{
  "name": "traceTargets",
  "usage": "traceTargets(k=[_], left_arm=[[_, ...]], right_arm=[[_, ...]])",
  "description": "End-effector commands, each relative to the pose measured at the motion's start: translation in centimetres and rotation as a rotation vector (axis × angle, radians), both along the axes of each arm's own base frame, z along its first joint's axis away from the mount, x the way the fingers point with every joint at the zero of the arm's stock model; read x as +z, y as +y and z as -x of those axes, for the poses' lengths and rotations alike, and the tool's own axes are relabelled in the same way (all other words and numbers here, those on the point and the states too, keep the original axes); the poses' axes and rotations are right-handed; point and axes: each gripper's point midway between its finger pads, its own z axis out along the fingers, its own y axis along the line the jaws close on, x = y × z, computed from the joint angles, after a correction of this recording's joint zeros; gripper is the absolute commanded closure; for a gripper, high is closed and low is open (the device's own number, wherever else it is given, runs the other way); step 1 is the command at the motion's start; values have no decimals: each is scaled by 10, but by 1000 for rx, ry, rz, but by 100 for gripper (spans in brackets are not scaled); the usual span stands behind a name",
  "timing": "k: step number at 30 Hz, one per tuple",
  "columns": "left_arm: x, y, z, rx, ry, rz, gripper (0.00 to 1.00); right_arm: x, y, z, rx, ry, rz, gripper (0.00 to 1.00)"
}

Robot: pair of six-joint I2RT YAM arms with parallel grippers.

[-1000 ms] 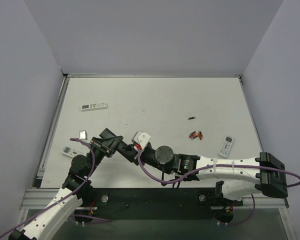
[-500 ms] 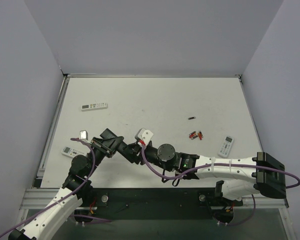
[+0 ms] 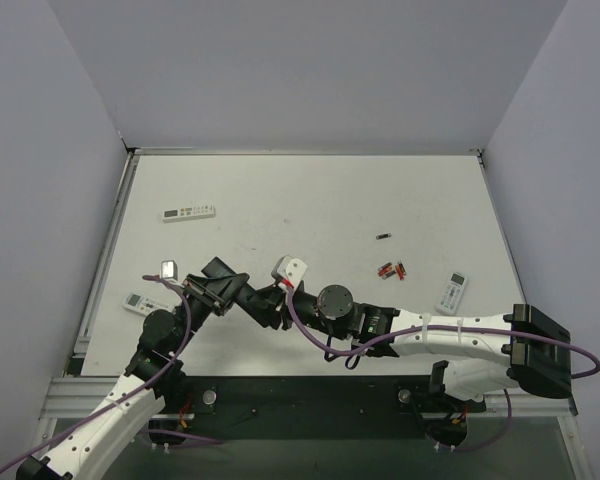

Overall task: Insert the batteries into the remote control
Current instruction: Load the battery cover into the remote control.

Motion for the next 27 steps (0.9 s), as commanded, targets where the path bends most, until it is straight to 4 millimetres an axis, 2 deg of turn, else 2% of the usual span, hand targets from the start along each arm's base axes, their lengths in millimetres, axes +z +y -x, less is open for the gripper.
traceTargets(k=[1, 7, 11, 14, 18, 23, 27], left_arm=[[1, 9, -1, 37, -37, 92, 100], [0, 9, -1, 36, -36, 88, 100], [-1, 8, -1, 34, -38, 83, 100], [-2, 8, -1, 33, -36, 80, 100], [-3, 7, -1, 29, -41, 68, 100], [-3, 5, -1, 22, -58, 42, 100], [1, 5, 0, 24, -101, 22, 100]], right_arm=[[-23, -10, 1, 6, 8, 80, 70], [-18, -9, 0, 6, 5, 73, 63], [-15, -9, 0, 4, 5, 66, 54], [-6, -8, 0, 4, 0, 48, 44], [11, -5, 6, 39, 5, 19, 30], [41, -9, 7, 22, 33, -36, 22], [66, -18, 5, -44, 155, -114, 18]])
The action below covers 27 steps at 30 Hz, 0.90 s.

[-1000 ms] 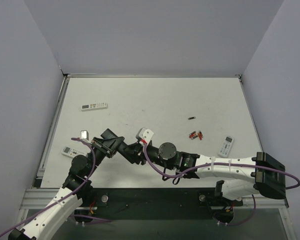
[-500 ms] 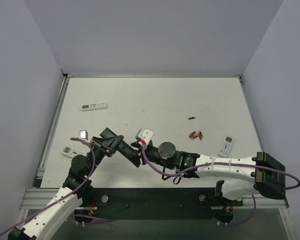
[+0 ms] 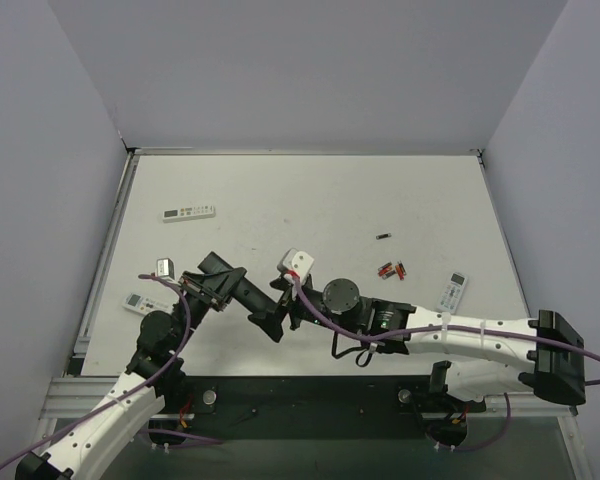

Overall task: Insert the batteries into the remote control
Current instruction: Load the battery cover into the remote control.

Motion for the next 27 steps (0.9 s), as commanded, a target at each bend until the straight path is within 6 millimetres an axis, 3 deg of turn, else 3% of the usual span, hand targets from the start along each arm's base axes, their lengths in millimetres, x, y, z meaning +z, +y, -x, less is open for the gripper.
traceTargets(k=[1, 3, 6, 10, 16, 27], left_arm=[[-16, 2, 4, 5, -52, -27, 100], [-11, 2, 5, 8, -82, -29, 100], [-4, 2, 6, 10, -118, -26, 100], [5, 2, 8, 5, -152, -25, 100], [16, 0, 11, -6, -195, -26, 100], [25, 2, 12, 0, -219, -4, 100]], right_arm=[[66, -9, -6, -90, 110, -176, 17], [69, -16, -15, -155, 189, -217, 17], [60, -23, -27, -242, 384, -272, 16], [48, -18, -32, -251, 525, -309, 16], [43, 1, -24, -150, 664, -343, 20], [25, 16, -16, -58, 804, -349, 41]])
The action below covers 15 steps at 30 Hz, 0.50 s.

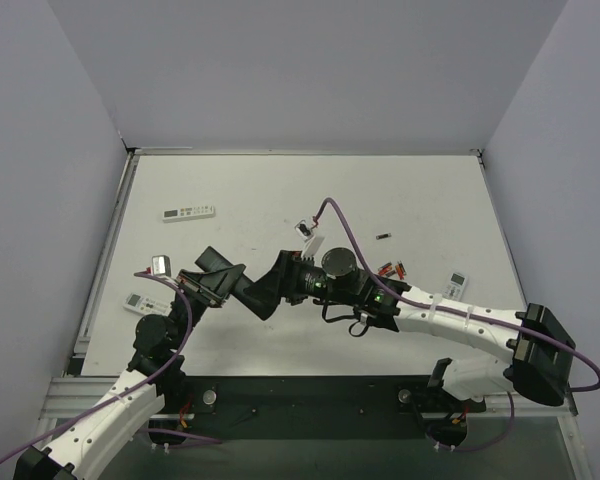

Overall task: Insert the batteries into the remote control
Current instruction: Load the battery cover into the remote control.

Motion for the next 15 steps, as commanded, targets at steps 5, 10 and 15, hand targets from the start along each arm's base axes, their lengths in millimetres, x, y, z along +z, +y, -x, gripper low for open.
traceTargets(k=[5, 10, 15], left_arm=[[3, 5, 7, 3, -68, 31, 100], [9, 6, 10, 1, -91, 41, 100], [15, 7, 12, 0, -119, 50, 100]], right_arm=[[-3, 10, 6, 70, 80, -72, 52], [-14, 10, 8, 79, 102, -45, 66], [-29, 6, 6, 66, 123, 8, 83]])
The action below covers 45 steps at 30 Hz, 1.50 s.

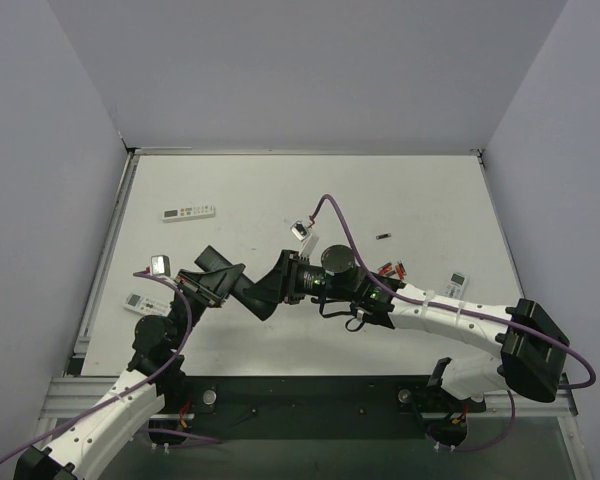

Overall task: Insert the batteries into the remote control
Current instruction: Load the battery cover into the remote control.

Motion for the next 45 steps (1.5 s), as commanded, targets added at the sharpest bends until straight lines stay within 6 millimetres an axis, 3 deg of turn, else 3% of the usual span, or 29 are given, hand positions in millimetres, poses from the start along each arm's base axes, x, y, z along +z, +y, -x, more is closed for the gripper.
traceTargets(k=[1, 7, 9, 12, 13, 16, 19, 20, 26, 29, 31, 32, 33, 39, 45], left_arm=[[11, 6, 11, 4, -108, 39, 100], [25, 3, 18, -10, -187, 19, 100], [24, 1, 19, -12, -203, -4, 100], [26, -2, 19, -22, -213, -29, 100], [23, -3, 19, -22, -209, -36, 100], [13, -3, 14, -17, -172, -47, 100], [-6, -7, 7, -19, -100, -93, 100], [-18, -9, 4, -20, -61, -129, 100], [-38, -11, -4, -19, 34, -174, 100], [-44, -12, -6, -15, 57, -198, 100], [-45, -11, -7, -10, 67, -203, 100], [-48, -11, -8, -10, 78, -206, 100], [-51, -12, -9, -9, 86, -211, 100], [-54, -12, -10, -8, 103, -213, 100], [-54, -11, -9, -6, 105, -213, 100]], right_arm=[[-25, -3, -3, -11, 28, 82, 84], [-58, -13, -7, -39, 67, 210, 91], [-57, -12, -8, -37, 66, 193, 91], [-39, -8, -10, -20, 33, 121, 77], [-33, -8, -11, -18, 19, 105, 65], [-8, -10, -17, -17, -46, 48, 45], [12, -17, -22, -17, -153, 40, 33], [19, -21, -23, -13, -223, 49, 31], [27, -37, -23, 18, -429, 169, 24], [19, -42, -22, 34, -540, 314, 22], [3, -52, -26, 36, -596, 474, 21], [7, -44, -24, 50, -626, 497, 21], [-7, -50, -19, 83, -613, 569, 20], [-24, -30, -4, 175, -643, 670, 20], [-49, -16, -2, 219, -623, 748, 20]])
